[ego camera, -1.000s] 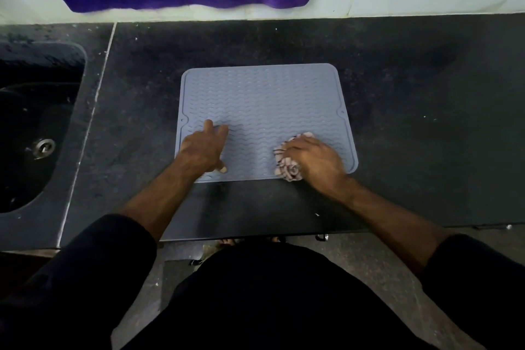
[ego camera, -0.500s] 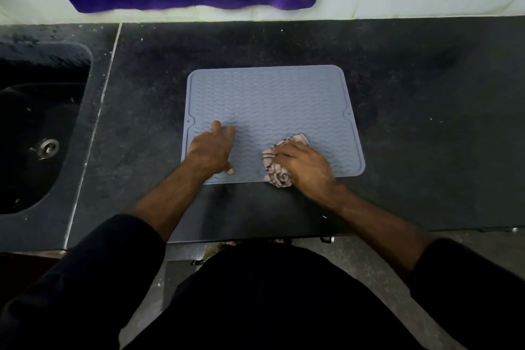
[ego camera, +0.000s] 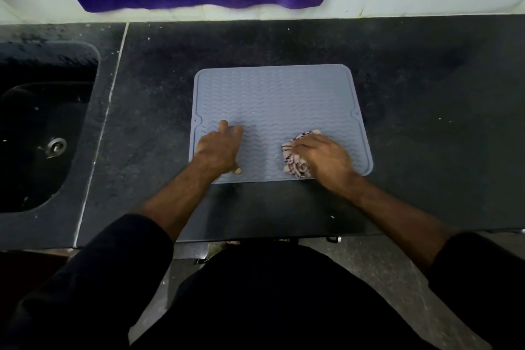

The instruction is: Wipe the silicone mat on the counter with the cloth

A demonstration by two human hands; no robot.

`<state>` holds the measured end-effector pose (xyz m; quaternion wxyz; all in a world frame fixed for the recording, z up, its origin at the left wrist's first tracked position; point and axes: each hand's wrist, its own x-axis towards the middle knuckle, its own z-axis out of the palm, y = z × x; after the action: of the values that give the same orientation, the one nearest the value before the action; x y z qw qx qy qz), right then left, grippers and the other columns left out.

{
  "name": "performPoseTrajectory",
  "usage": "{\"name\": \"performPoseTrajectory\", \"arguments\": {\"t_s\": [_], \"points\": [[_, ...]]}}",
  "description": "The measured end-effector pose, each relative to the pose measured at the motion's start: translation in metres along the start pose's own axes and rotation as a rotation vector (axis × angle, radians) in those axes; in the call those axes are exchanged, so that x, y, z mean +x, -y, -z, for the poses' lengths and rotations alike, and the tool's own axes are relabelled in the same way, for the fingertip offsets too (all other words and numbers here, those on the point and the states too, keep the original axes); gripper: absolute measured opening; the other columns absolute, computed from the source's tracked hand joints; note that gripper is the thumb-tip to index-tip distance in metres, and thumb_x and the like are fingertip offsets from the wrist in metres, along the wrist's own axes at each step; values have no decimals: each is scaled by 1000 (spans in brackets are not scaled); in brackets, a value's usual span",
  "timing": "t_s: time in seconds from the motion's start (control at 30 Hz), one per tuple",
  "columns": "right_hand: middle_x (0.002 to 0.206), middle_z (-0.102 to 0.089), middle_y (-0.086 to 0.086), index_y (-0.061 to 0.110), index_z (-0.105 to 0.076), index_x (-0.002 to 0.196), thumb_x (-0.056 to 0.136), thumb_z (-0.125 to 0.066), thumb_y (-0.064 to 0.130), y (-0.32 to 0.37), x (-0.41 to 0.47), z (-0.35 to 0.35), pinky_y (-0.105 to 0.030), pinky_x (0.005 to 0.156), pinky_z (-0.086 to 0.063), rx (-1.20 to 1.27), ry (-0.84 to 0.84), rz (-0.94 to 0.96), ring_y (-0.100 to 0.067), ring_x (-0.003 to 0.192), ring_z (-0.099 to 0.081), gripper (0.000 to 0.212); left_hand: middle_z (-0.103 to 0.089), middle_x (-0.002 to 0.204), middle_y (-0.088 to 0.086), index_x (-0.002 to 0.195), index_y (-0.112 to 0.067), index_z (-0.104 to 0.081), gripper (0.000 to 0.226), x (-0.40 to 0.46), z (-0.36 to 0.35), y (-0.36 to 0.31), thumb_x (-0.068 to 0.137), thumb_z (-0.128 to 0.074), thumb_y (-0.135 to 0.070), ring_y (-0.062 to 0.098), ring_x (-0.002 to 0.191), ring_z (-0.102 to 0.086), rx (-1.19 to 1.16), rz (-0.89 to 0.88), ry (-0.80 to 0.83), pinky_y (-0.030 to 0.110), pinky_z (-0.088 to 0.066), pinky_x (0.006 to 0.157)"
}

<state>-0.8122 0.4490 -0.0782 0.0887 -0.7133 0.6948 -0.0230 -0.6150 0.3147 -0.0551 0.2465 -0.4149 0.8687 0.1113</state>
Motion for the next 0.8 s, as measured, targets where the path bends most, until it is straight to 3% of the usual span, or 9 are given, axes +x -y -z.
{"name": "performPoseTrajectory", "arguments": {"t_s": [0.17,0.37,0.43,0.6,0.8], "points": [[123,-63,-13,8,-63,118,72,-71,-1,0,10,4,-43,94,-45,61,-56,-45,-33,114,-54,48,-31,140,18,141,-14,-27,88,1,-1,-3,74,-81,-34,36,117,-52,-10,18,8,48,-51,93],[138,-52,-11,8,-53,131,82,-52,-2,26,30,-10,-39,107,-34,27,-31,59,-31,127,-44,50,-29,142,17,143,-14,-25,91,0,0,-2,74,-81,-35,36,118,-51,3,19,9,48,-50,94],[141,-49,-9,10,-50,134,83,-55,4,13,27,-11,-38,109,-32,7,-13,33,-29,130,-41,51,-30,141,17,141,-14,-27,87,-1,-1,0,75,-80,-35,36,117,-52,-9,10,-3,48,-50,94],[128,-61,-8,9,-61,122,79,-67,8,2,30,-2,-36,94,-41,45,-71,-74,-29,114,-48,44,-31,141,18,140,-13,-29,84,-2,-2,-1,76,-80,-32,36,117,-52,-25,6,-2,48,-51,93],[134,-56,-3,14,-59,125,84,-62,12,25,52,-1,-36,98,-34,-4,16,41,-27,120,-43,41,-31,140,16,139,-16,-30,85,0,-4,0,74,-81,-35,34,116,-52,-14,12,-23,47,-51,92]]}}
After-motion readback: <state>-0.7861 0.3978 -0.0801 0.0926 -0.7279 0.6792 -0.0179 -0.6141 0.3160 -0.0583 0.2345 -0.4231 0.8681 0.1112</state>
